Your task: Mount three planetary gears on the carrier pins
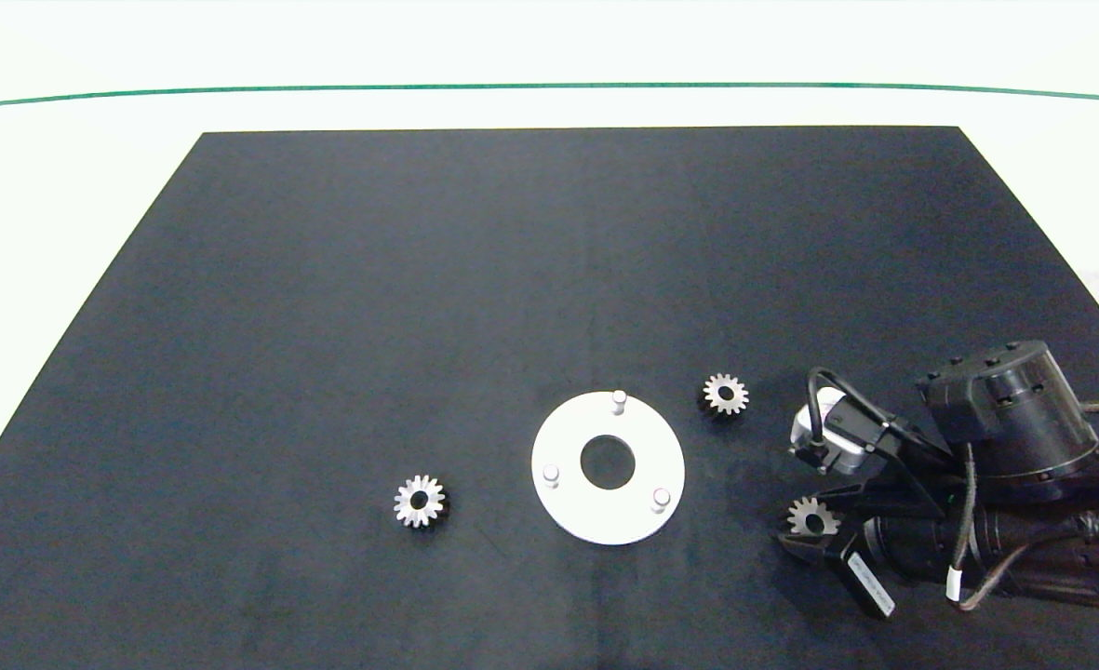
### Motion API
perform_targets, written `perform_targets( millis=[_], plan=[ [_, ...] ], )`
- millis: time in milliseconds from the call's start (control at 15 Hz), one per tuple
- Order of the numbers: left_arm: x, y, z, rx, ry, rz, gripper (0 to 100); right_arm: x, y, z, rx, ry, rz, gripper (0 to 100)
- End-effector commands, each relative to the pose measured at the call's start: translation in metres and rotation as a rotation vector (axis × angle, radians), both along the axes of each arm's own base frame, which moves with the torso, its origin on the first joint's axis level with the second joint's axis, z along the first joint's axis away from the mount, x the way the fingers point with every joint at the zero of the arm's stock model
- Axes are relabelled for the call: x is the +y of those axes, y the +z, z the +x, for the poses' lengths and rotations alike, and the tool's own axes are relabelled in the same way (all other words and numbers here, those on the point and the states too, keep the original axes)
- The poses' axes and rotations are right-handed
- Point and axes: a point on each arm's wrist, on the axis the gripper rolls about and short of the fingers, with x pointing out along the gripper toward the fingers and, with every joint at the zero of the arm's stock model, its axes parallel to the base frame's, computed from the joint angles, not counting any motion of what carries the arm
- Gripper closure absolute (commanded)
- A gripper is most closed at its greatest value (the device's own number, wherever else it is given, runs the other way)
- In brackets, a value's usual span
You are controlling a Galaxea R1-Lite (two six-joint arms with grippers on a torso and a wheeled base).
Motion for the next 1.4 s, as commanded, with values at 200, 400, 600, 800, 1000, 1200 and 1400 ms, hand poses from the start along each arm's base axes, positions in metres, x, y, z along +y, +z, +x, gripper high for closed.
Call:
perform_targets(
  millis=[200, 400, 600, 800, 1000, 1200, 1400],
  plan=[
    [0.0, 0.0, 0.0, 0.001, 0.0, 0.001, 0, -0.001, 0.0, -0.001, 0.002, 0.002, -0.003, 73],
    [0.0, 0.0, 0.0, 0.001, 0.0, 0.0, 0, -0.002, 0.0, -0.003, 0.002, 0.002, 0.0, 79],
    [0.0, 0.0, 0.0, 0.001, 0.0, 0.0, 0, -0.004, 0.008, -0.008, -0.024, 0.004, 0.013, 81],
    [0.0, 0.0, 0.0, 0.001, 0.0, 0.0, 0, -0.003, 0.023, -0.023, -0.072, 0.043, 0.039, 81],
    [0.0, 0.0, 0.0, 0.006, 0.0, 0.002, 0, 0.0, 0.047, -0.042, -0.111, 0.092, 0.048, 81],
    [0.0, 0.0, 0.0, 0.006, 0.0, 0.002, 0, 0.011, 0.058, -0.047, -0.15, 0.122, 0.049, 81],
    [0.0, 0.0, 0.0, 0.003, 0.0, 0.002, 0, 0.03, 0.06, -0.045, -0.164, 0.154, 0.032, 81]
  ],
)
